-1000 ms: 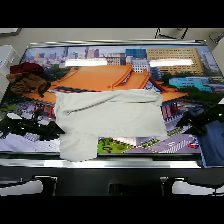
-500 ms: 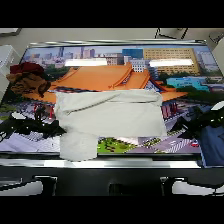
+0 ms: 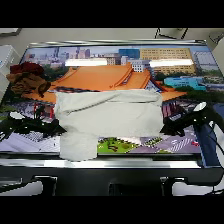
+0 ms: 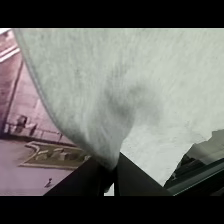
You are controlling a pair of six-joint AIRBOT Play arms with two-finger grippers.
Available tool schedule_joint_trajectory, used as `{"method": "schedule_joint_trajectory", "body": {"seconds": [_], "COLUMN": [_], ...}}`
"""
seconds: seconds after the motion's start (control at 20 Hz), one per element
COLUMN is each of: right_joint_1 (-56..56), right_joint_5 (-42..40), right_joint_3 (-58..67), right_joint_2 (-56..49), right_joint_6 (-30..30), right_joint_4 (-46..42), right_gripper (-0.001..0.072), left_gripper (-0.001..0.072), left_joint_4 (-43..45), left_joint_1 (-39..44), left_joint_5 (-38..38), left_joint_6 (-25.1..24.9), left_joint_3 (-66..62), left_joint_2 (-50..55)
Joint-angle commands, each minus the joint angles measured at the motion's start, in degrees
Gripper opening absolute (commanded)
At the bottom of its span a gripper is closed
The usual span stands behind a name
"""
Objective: Fold the clothes and pants, and hang the long-sleeved shirts on hangers.
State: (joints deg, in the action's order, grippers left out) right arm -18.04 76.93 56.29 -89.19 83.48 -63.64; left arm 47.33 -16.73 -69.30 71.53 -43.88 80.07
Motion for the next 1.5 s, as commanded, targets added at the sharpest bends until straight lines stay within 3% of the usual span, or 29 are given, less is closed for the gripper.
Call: {"method": "schedule_joint_trajectory", "body": {"seconds": [0.0,0.15,0.3,0.5,0.6,0.8,1.0,1.2,1.3,1.45], "right_joint_1": [0.96,0.98,0.85,0.87,0.85,0.85,0.85,0.85,0.85,0.87], "right_joint_5": [1.88,4.00,3.02,-9.99,-13.64,-10.56,-18.82,-21.33,-19.23,-7.08], "right_joint_3": [0.96,8.70,25.22,49.92,53.86,53.86,53.86,53.86,53.86,53.83], "right_joint_2": [0.35,5.22,13.16,26.75,34.14,45.16,50.18,49.55,46.66,36.83], "right_joint_6": [-1.11,-2.12,-2.84,-4.26,-4.22,-0.76,-0.72,1.27,2.91,3.28], "right_joint_4": [2.99,3.02,3.17,-3.54,-6.51,-10.80,-16.87,-17.81,-17.84,-15.45], "right_gripper": [0.0035,0.0033,0.0031,0.0033,0.0033,0.0033,0.0033,0.0032,0.0032,0.0032], "left_gripper": [0.0026,0.0025,0.0026,0.0026,0.0026,0.0026,0.0026,0.0026,0.0026,0.0025], "left_joint_4": [-1.46,-1.57,-2.19,-1.66,1.01,1.36,1.75,1.77,1.75,1.75], "left_joint_1": [0.02,-0.02,-0.20,-3.08,-4.02,-4.02,-4.00,-4.02,-4.00,-3.85], "left_joint_5": [-1.73,-3.21,-3.08,-0.66,0.55,3.98,13.09,13.11,8.41,-6.71], "left_joint_6": [-0.13,0.04,0.50,1.33,1.49,3.91,4.09,5.05,7.08,8.68], "left_joint_3": [-1.22,-9.64,-29.20,-65.66,-76.61,-73.85,-73.42,-73.40,-73.37,-69.70], "left_joint_2": [-0.50,-4.46,-11.87,-19.76,-23.58,-35.01,-39.76,-38.99,-35.93,-28.00]}}
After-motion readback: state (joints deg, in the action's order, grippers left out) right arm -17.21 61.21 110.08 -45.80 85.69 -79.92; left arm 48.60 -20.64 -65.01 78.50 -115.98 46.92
